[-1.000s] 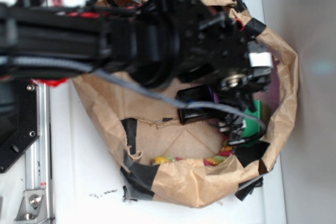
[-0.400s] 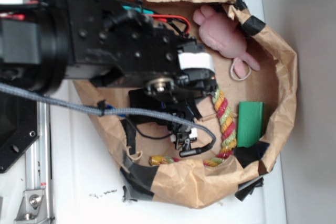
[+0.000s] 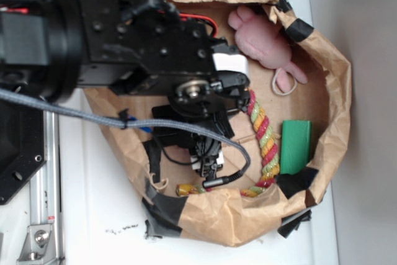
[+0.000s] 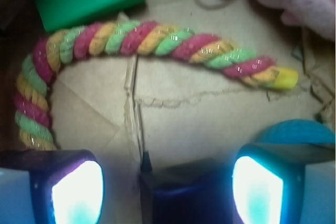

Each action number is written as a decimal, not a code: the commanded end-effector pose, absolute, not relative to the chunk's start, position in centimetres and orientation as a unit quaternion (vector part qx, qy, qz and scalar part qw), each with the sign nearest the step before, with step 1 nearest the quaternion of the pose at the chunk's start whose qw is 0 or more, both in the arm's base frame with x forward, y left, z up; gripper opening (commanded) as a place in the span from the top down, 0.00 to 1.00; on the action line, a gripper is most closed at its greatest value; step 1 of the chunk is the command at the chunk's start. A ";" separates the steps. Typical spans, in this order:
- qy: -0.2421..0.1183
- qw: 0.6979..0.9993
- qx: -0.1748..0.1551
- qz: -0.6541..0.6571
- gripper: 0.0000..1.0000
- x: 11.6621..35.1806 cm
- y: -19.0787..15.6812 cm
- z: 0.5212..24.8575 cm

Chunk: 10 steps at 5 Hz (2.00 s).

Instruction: Grab the black box.

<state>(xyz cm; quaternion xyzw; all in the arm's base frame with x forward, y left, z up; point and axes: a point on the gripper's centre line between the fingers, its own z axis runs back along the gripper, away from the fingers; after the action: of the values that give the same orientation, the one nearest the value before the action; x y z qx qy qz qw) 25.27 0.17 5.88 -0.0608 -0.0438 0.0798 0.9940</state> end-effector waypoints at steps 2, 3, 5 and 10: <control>0.025 0.998 -0.027 0.043 0.00 24.2 0.8 2.2; 0.061 0.998 -0.029 0.016 0.00 23.7 -0.3 -0.3; 0.060 0.998 -0.030 0.008 1.00 23.1 -1.0 -0.2; -0.120 0.992 0.001 0.037 1.00 27.5 1.5 13.4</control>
<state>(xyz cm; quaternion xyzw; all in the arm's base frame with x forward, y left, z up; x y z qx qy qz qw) 26.94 0.89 11.36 -0.0013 -0.0789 0.0270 0.9965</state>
